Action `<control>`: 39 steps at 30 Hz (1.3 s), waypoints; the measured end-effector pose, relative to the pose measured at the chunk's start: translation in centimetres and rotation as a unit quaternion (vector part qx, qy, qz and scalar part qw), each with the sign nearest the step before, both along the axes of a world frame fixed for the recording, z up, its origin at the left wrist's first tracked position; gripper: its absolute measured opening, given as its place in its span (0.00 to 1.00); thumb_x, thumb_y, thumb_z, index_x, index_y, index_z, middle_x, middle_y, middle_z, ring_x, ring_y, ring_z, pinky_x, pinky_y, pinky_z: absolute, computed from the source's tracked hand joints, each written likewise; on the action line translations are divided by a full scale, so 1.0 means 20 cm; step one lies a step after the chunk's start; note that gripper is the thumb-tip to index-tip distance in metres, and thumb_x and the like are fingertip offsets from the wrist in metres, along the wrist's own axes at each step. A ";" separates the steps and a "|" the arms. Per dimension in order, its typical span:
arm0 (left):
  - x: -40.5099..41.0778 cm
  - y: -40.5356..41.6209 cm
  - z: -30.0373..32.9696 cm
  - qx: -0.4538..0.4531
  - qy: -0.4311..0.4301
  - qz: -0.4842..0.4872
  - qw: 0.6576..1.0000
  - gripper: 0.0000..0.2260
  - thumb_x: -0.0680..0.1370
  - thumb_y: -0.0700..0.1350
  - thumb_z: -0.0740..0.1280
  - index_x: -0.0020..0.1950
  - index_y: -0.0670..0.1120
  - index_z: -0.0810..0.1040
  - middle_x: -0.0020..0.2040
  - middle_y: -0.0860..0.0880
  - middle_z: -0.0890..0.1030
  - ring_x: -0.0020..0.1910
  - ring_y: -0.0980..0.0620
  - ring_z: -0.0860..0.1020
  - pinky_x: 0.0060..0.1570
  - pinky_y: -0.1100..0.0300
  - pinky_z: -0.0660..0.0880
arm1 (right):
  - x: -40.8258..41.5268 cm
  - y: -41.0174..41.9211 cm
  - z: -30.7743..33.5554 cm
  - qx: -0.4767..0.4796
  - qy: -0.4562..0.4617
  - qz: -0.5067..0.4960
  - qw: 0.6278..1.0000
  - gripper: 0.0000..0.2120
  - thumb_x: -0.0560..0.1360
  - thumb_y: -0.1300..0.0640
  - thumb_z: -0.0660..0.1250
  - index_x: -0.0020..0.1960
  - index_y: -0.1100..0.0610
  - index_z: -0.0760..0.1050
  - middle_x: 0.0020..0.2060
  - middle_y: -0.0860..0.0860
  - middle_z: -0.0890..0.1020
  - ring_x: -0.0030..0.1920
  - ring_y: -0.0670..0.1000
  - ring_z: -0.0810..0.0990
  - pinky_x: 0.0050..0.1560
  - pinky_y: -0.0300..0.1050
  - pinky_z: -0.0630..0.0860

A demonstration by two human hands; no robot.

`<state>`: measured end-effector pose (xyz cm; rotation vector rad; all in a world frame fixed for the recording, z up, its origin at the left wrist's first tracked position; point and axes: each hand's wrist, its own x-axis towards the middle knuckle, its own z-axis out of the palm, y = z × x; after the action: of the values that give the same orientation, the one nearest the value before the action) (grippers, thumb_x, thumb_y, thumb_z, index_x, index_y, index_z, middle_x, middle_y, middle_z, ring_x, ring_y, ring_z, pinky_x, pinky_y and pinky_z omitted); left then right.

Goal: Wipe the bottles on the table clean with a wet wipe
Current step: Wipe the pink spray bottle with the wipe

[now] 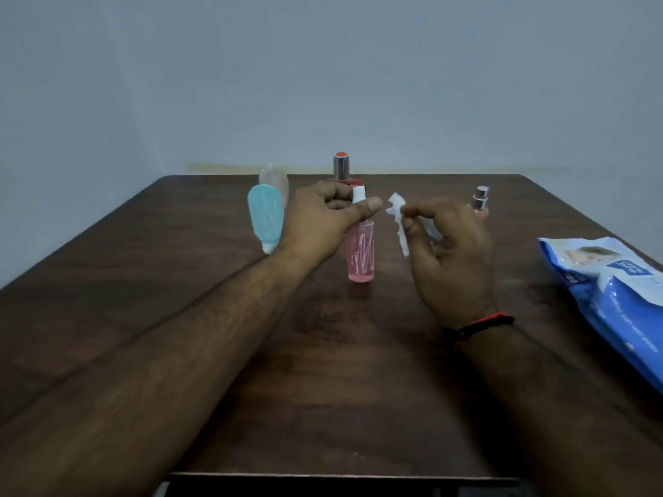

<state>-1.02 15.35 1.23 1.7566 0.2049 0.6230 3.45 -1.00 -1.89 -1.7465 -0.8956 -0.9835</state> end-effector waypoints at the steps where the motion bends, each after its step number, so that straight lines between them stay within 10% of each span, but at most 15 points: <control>1: -0.02 0.02 0.00 -0.013 -0.001 -0.008 1.000 0.13 0.71 0.46 0.77 0.53 0.43 0.83 0.44 0.47 0.87 0.45 0.50 0.85 0.49 0.50 0.82 | -0.01 0.01 0.00 -0.012 -0.004 0.012 1.000 0.05 0.77 0.65 0.68 0.51 0.61 0.81 0.45 0.53 0.82 0.47 0.47 0.78 0.52 0.34 0.71; 13: -0.09 0.11 -0.04 -0.143 -0.010 -0.026 0.989 0.09 0.75 0.41 0.73 0.53 0.40 0.83 0.45 0.44 0.85 0.41 0.48 0.83 0.44 0.53 0.83 | -0.10 0.15 -0.05 -0.188 -0.054 0.094 0.976 0.15 0.79 0.64 0.61 0.64 0.65 0.78 0.60 0.60 0.77 0.61 0.58 0.76 0.63 0.49 0.73; 24: -0.06 0.18 -0.08 -0.142 0.019 0.011 0.990 0.13 0.71 0.45 0.77 0.51 0.39 0.83 0.44 0.45 0.86 0.42 0.45 0.85 0.43 0.49 0.83 | -0.12 0.14 -0.05 -0.309 -0.141 0.128 0.932 0.13 0.75 0.63 0.62 0.53 0.64 0.83 0.48 0.57 0.82 0.47 0.55 0.75 0.49 0.39 0.66; 39: -0.08 0.13 -0.07 -0.084 0.018 -0.048 0.995 0.09 0.74 0.43 0.74 0.50 0.39 0.82 0.40 0.47 0.84 0.36 0.52 0.82 0.37 0.57 0.80 | -0.10 0.09 -0.03 -0.210 -0.091 0.080 0.970 0.12 0.77 0.64 0.69 0.60 0.63 0.81 0.54 0.59 0.80 0.55 0.55 0.79 0.59 0.38 0.74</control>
<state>-2.61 18.04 -0.11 1.6066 0.1911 0.4922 1.54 0.87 -2.56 -1.9118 -1.4219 -0.9025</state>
